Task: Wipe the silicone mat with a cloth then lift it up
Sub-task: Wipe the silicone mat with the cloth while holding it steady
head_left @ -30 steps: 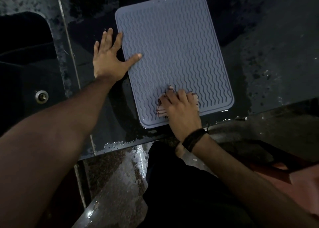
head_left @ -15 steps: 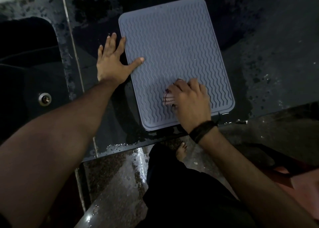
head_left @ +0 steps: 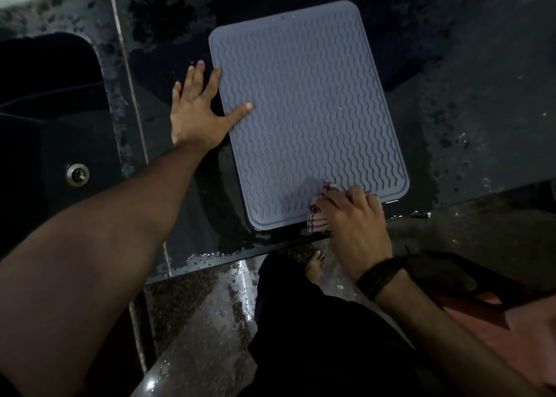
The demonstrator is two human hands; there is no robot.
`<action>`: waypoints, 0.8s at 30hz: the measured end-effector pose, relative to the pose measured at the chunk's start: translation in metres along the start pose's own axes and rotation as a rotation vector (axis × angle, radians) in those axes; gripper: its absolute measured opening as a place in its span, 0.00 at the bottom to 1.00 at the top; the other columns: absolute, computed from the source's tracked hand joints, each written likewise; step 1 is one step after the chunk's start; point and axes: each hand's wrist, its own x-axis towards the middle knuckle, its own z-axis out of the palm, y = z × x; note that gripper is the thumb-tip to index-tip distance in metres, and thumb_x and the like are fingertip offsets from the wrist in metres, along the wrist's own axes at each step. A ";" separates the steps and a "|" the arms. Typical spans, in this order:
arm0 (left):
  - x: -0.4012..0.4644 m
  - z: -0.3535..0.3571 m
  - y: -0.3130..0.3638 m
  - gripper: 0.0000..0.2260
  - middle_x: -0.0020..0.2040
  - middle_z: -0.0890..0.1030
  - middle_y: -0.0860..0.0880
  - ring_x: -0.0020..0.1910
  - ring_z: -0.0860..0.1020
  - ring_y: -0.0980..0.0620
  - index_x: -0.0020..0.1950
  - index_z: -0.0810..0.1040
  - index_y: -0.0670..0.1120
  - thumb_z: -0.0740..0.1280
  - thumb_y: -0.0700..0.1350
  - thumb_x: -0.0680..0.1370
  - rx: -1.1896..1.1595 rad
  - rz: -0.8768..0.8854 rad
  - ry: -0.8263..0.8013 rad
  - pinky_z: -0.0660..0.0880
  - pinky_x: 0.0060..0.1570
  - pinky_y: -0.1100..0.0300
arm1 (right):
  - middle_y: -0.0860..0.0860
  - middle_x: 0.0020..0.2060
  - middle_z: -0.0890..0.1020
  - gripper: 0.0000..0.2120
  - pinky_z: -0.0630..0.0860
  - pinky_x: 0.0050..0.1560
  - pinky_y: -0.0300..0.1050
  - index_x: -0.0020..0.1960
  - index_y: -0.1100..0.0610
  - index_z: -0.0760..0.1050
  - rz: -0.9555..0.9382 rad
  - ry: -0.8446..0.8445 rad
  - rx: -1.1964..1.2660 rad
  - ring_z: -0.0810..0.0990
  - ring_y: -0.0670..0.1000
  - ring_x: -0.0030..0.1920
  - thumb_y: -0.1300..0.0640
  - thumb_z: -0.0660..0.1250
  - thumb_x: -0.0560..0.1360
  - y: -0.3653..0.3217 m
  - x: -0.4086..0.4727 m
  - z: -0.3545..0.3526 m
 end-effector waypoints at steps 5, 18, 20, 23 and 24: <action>-0.001 0.000 0.000 0.46 0.85 0.49 0.49 0.83 0.46 0.51 0.84 0.52 0.57 0.53 0.81 0.73 -0.006 0.012 0.006 0.41 0.81 0.48 | 0.52 0.59 0.79 0.20 0.69 0.53 0.54 0.60 0.53 0.77 0.057 0.100 0.063 0.72 0.58 0.57 0.61 0.70 0.68 -0.005 0.033 -0.015; 0.000 -0.002 0.001 0.46 0.85 0.48 0.50 0.83 0.45 0.52 0.84 0.51 0.57 0.54 0.80 0.73 -0.012 0.002 -0.005 0.42 0.81 0.47 | 0.50 0.63 0.76 0.23 0.67 0.57 0.53 0.64 0.52 0.74 -0.046 0.034 0.016 0.71 0.57 0.57 0.65 0.62 0.71 0.004 0.005 0.007; 0.000 -0.001 0.001 0.45 0.85 0.48 0.50 0.83 0.45 0.52 0.84 0.51 0.57 0.54 0.80 0.73 -0.016 0.007 -0.003 0.42 0.81 0.48 | 0.47 0.63 0.76 0.22 0.67 0.56 0.51 0.63 0.51 0.75 -0.030 0.002 0.032 0.70 0.56 0.57 0.65 0.63 0.71 0.007 -0.001 0.005; -0.001 0.000 -0.001 0.45 0.85 0.49 0.50 0.83 0.45 0.52 0.84 0.52 0.57 0.54 0.80 0.73 -0.015 0.005 0.002 0.42 0.81 0.47 | 0.46 0.61 0.77 0.23 0.67 0.54 0.50 0.62 0.49 0.75 -0.001 -0.007 0.054 0.69 0.54 0.56 0.65 0.64 0.70 0.009 -0.001 -0.001; -0.001 0.000 -0.001 0.45 0.85 0.49 0.50 0.83 0.45 0.52 0.84 0.52 0.57 0.54 0.80 0.73 -0.015 0.004 0.002 0.42 0.81 0.47 | 0.46 0.60 0.78 0.23 0.68 0.53 0.50 0.62 0.49 0.75 0.013 0.012 0.070 0.70 0.54 0.55 0.65 0.65 0.69 0.009 0.002 -0.005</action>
